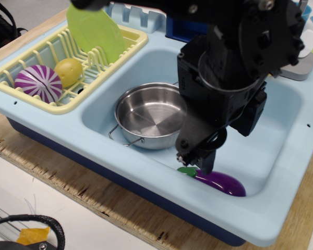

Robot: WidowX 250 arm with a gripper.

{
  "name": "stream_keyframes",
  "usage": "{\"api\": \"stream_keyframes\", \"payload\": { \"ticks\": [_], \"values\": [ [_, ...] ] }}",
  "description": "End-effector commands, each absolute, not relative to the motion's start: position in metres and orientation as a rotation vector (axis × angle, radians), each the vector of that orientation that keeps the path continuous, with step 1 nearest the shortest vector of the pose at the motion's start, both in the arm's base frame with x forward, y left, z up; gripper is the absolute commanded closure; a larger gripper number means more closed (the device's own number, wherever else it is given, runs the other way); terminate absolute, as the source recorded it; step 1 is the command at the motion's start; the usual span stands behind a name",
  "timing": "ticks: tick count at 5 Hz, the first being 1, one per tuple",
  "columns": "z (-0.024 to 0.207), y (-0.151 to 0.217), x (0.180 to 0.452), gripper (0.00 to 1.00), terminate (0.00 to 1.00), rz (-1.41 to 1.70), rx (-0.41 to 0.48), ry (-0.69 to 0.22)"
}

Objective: Put eggplant into pot or pan

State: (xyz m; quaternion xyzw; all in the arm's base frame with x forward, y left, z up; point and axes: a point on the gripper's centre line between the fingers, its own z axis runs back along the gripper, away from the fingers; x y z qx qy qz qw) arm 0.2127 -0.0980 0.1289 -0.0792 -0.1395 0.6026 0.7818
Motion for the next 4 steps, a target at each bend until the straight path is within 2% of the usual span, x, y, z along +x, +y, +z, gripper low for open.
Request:
{"api": "stream_keyframes", "payload": {
  "ticks": [1,3,4],
  "values": [
    [0.129,-0.098,0.213,0.00,0.00,1.301,-0.171,-0.301],
    [0.117,-0.095,0.241,0.00,0.00,1.324,-0.134,-0.282],
    [0.110,-0.095,0.246,0.00,0.00,1.353,-0.134,-0.259]
  ]
}}
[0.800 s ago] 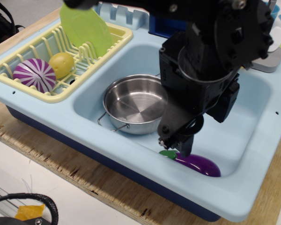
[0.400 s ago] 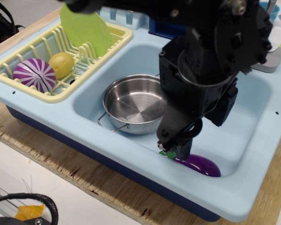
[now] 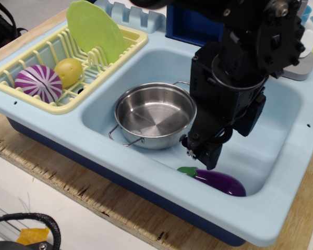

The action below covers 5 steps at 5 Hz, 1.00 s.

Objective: Put eggplant into pot or pan

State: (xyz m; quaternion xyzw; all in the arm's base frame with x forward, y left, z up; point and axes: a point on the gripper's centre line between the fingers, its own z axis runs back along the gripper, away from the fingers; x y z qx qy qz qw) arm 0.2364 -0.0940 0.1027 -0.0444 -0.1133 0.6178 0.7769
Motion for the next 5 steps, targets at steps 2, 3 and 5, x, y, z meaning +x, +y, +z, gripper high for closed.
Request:
{"api": "stream_keyframes", "payload": {
  "ticks": [2,3,5],
  "values": [
    [0.104,-0.097,0.242,0.00,0.00,1.457,-0.072,-0.171],
    [0.098,-0.099,0.241,0.00,0.00,1.480,-0.080,-0.141],
    [0.085,-0.100,0.233,0.00,0.00,1.526,-0.086,-0.095]
  ]
}}
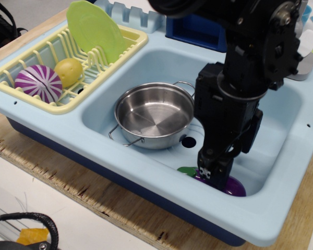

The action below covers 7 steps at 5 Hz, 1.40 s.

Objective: Put eggplant into pot or pan

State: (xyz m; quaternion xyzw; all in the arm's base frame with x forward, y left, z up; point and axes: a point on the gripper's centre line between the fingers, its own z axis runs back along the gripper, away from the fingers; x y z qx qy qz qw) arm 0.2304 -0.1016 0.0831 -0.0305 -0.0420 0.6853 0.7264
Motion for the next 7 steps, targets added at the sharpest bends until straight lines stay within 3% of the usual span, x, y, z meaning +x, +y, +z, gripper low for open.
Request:
{"api": "stream_keyframes", "payload": {
  "ticks": [1,3,4,5,7],
  "values": [
    [0.082,-0.101,0.223,0.00,0.00,1.548,-0.094,-0.087],
    [0.062,-0.101,0.226,0.00,0.00,1.550,-0.124,-0.085],
    [0.058,-0.103,0.231,1.00,0.00,1.560,-0.098,-0.056],
    [0.058,-0.104,0.232,1.00,0.00,1.570,-0.081,-0.037],
    [0.110,-0.085,0.239,1.00,0.00,1.581,-0.055,-0.199]
  ]
}}
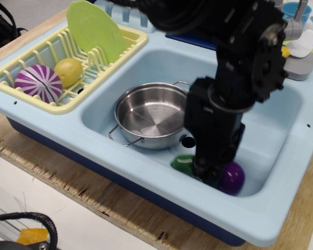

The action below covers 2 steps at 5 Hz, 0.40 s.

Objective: Put eggplant into pot or pan

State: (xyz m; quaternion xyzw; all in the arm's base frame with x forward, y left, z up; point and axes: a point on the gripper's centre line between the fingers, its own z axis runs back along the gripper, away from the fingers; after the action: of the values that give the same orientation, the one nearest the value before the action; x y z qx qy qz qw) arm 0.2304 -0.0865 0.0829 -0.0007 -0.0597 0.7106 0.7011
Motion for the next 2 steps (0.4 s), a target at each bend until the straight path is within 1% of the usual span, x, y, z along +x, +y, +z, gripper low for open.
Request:
{"api": "stream_keyframes", "payload": {
  "ticks": [1,2],
  "values": [
    [0.131,-0.072,0.251,1.00,0.00,1.571,-0.061,-0.266],
    [0.142,-0.057,0.257,1.00,0.00,1.579,-0.045,-0.305]
  ]
}}
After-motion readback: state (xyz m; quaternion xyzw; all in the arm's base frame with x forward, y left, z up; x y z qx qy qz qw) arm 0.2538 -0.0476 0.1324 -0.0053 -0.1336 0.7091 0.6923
